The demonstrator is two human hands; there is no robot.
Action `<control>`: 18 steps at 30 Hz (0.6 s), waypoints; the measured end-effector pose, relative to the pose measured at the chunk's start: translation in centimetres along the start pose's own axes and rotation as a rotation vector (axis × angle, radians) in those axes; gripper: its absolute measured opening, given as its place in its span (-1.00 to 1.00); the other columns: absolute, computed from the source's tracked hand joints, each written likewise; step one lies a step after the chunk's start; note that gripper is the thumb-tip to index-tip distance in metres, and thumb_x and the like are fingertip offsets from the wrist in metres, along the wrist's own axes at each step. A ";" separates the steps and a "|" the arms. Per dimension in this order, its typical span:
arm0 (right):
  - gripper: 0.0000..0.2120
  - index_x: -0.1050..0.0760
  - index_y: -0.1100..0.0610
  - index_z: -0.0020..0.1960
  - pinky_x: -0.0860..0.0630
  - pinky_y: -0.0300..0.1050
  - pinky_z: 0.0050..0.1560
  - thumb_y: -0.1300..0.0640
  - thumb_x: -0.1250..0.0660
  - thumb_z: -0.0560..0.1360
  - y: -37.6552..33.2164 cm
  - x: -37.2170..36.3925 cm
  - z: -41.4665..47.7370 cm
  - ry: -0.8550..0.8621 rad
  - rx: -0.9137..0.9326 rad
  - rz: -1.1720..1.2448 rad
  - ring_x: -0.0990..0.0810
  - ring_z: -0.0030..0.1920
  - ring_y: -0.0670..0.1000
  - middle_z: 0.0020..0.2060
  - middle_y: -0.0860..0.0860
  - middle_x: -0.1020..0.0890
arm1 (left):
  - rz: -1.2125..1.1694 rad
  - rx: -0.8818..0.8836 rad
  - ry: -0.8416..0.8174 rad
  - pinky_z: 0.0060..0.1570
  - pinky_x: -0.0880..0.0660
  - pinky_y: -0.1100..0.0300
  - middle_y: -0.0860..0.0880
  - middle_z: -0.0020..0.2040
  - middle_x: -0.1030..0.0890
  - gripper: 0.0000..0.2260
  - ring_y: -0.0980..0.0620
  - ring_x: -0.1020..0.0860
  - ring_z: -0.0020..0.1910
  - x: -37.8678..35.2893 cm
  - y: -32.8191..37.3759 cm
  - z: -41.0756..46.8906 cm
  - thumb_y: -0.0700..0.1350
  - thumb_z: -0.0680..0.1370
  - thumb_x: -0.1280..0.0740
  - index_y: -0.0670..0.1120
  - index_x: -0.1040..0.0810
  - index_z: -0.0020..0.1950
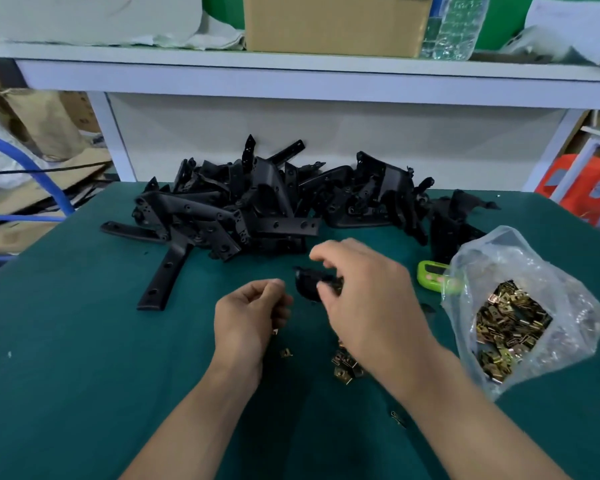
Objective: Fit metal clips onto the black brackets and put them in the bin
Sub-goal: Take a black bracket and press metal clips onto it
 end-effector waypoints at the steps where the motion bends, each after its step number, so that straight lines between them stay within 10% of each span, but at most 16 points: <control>1: -0.58 -0.55 -0.09 0.22 -0.57 -0.17 0.01 0.16 -0.54 0.42 -0.8 -0.7 -1.2 -0.070 -0.009 0.000 -0.59 -0.02 -0.10 0.02 -0.18 -0.63 | 0.004 0.011 0.008 -0.39 -0.51 0.24 -0.08 -0.28 -0.69 -0.81 0.06 -0.54 -0.39 0.1 0.0 0.1 -0.11 0.59 -0.43 -0.06 -0.73 -0.22; 4: -0.53 -0.54 -0.14 0.27 -0.51 -0.29 0.12 -0.03 -0.54 0.38 -1.4 -1.6 -4.3 -0.302 -0.139 0.304 -0.62 0.08 -0.20 0.07 -0.23 -0.67 | 0.008 0.060 0.013 -0.31 -0.56 0.12 -0.07 -0.30 -0.68 -0.82 0.01 -0.56 -0.38 0.4 0.1 0.3 -0.09 0.58 -0.44 -0.07 -0.72 -0.20; 10: -0.61 -0.71 0.02 0.13 -0.66 -0.12 0.07 -0.18 -0.20 0.65 1.7 0.0 -3.8 -0.236 -0.500 0.988 -0.69 0.16 -0.06 0.09 -0.09 -0.73 | 0.211 -0.015 0.032 -0.34 -0.54 0.22 -0.04 -0.27 -0.73 -0.86 0.08 -0.63 -0.39 0.2 0.0 0.7 -0.13 0.57 -0.40 -0.06 -0.69 -0.17; 14: -0.58 -0.71 -0.14 0.06 -0.52 -0.39 0.07 0.34 -0.28 0.54 3.5 0.0 -3.8 -0.306 -0.335 0.390 -0.64 0.02 -0.29 0.00 -0.30 -0.70 | 0.341 -0.124 0.018 -0.42 -0.48 0.35 0.08 -0.28 -0.72 -0.85 0.16 -0.61 -0.43 0.1 -0.1 0.4 -0.09 0.55 -0.40 0.04 -0.69 -0.20; 18: -0.52 -0.65 -0.16 0.19 -0.34 -0.34 0.32 0.28 -0.31 0.40 3.5 -0.9 -4.5 -0.593 -0.130 0.128 -0.51 0.18 -0.25 0.09 -0.27 -0.63 | 0.409 -0.171 0.008 -0.35 -0.51 0.32 0.12 -0.31 -0.71 -0.91 0.19 -0.63 -0.42 -0.1 0.1 0.6 -0.04 0.52 -0.47 0.07 -0.69 -0.19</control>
Point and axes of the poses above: each hand's wrist, its own z-axis towards the middle knuckle, its own x-axis out of the back of the hand, y = z × x, the point moved 1 cm from there along z, towards the middle knuckle
